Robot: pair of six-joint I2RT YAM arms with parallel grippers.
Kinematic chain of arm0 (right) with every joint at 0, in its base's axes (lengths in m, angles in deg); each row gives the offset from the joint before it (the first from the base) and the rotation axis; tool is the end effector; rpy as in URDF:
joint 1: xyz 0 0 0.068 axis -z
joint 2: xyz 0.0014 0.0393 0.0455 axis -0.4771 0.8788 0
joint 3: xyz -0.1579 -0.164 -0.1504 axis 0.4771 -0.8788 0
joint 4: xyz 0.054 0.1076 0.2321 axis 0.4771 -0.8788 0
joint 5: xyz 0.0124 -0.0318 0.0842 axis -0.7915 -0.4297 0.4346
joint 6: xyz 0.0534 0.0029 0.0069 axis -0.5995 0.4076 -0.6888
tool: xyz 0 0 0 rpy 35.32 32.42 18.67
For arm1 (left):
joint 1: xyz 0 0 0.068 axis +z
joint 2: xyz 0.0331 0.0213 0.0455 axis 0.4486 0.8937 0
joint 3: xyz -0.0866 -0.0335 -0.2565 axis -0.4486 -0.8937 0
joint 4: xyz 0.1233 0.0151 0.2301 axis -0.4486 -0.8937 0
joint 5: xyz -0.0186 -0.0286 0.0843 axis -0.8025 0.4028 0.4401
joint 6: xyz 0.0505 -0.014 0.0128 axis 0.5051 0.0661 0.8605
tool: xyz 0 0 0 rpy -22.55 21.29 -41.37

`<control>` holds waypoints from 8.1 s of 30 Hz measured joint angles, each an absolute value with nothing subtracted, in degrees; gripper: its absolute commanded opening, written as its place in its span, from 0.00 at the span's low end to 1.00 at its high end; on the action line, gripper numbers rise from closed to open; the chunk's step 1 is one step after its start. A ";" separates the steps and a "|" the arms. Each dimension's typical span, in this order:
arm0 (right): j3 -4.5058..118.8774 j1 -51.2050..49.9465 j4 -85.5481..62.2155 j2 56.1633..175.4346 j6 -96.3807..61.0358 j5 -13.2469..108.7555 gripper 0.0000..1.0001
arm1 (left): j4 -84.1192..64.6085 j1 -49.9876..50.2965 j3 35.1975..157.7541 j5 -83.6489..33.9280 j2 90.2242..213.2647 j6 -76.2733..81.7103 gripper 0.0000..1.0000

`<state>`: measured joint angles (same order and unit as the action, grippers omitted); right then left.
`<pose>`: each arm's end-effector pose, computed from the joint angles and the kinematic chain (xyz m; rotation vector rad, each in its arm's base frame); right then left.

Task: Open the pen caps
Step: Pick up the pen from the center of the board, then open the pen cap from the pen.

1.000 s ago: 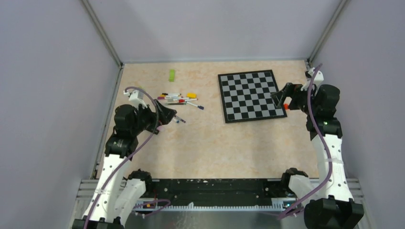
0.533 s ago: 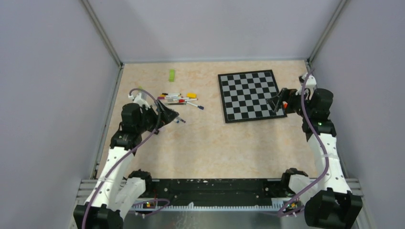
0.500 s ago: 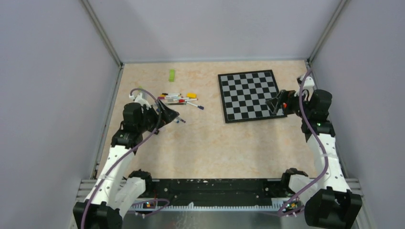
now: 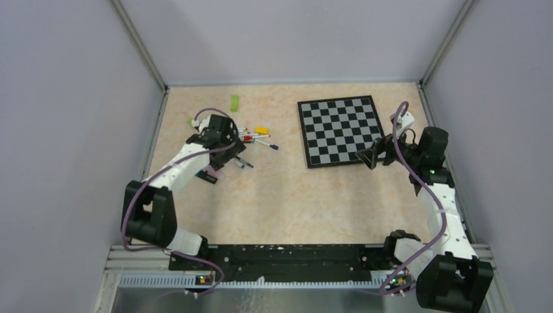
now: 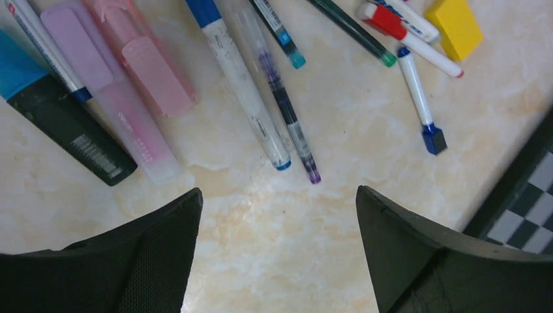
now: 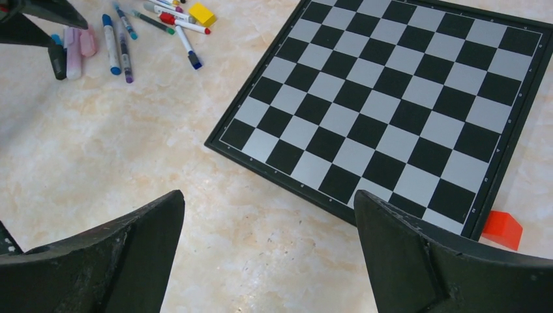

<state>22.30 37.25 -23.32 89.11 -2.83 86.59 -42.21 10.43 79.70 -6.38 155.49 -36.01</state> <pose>0.2086 -0.0060 0.2857 -0.4879 1.8613 0.6195 0.2732 -0.0730 0.2406 -0.8056 2.3799 -0.2583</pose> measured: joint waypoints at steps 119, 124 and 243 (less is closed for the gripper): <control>12.93 25.84 -5.38 93.02 -17.16 113.83 0.77 | 42.44 -19.41 51.49 -25.51 152.94 -35.79 0.00; 11.79 21.78 -1.90 94.81 -20.20 110.66 0.72 | 45.72 -23.65 54.85 -19.21 157.66 -35.46 0.00; 18.85 16.73 -27.85 103.12 5.92 105.28 0.65 | 18.34 -27.63 70.81 -9.92 160.67 -37.67 0.00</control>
<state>18.85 16.73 -27.85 103.12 5.92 105.28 18.34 -27.63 70.81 -9.92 160.67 -37.67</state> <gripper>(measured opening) 0.627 0.205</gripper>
